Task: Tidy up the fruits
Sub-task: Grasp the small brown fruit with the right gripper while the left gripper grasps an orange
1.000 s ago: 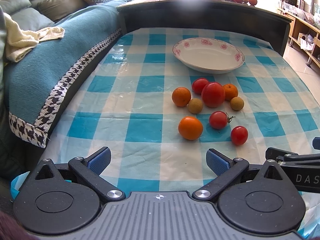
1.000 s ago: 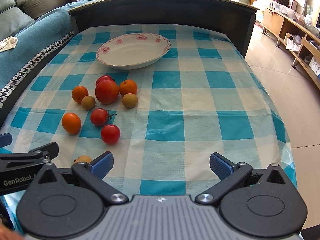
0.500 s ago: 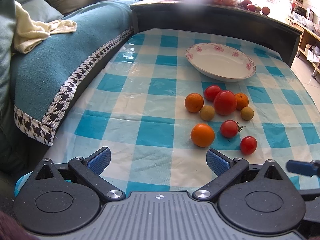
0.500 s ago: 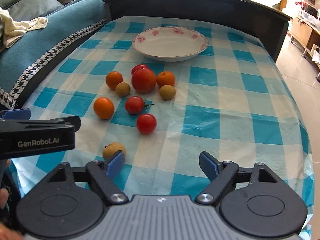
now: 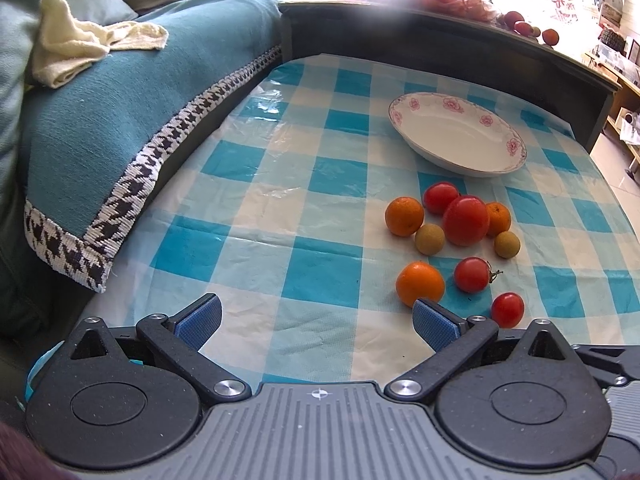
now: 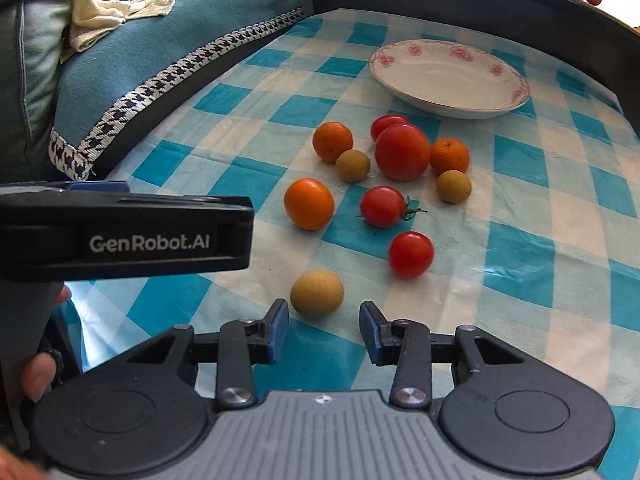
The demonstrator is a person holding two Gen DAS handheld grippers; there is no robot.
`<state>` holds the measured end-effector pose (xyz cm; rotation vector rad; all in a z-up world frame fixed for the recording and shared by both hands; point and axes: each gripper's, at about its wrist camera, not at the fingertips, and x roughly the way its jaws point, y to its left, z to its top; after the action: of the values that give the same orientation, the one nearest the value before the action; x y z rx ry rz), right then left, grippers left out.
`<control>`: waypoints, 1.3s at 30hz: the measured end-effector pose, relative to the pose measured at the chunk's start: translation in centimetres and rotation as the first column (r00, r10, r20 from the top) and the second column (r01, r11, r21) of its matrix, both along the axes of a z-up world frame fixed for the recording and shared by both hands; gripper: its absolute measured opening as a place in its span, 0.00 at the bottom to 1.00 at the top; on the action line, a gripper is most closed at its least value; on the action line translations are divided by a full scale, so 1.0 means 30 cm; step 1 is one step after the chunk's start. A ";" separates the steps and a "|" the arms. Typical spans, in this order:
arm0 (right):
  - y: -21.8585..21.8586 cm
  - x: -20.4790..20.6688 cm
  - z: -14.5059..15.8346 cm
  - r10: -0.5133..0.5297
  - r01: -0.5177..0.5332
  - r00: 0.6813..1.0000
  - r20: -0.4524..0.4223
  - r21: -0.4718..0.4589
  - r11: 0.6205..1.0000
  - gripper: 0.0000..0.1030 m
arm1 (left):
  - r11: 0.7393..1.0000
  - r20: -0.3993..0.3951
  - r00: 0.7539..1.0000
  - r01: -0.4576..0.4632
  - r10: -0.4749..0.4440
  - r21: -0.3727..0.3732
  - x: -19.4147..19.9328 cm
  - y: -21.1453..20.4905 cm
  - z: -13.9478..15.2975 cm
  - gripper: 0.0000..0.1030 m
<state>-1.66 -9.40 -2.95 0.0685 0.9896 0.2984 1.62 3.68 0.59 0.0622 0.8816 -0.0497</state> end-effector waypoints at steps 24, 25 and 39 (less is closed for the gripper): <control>-0.096 -0.034 0.058 -0.005 0.005 1.000 -0.025 -0.008 1.000 0.29 | 0.992 -0.031 0.992 0.123 -0.123 0.009 0.062 -0.090 -0.066 0.83; -0.104 -0.035 0.061 -0.006 0.006 1.000 -0.026 -0.008 1.000 0.29 | 0.991 -0.034 0.990 0.135 -0.135 0.010 0.067 -0.100 -0.072 0.82; -0.145 -0.006 0.026 -0.033 0.035 0.997 -0.065 0.023 0.999 0.29 | 0.982 -0.068 0.979 0.190 -0.190 -0.012 0.135 -0.154 -0.130 0.67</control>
<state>-1.84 -13.76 -2.16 0.1177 1.0478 0.2785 5.69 -0.94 -3.33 0.1404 0.9419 -0.2337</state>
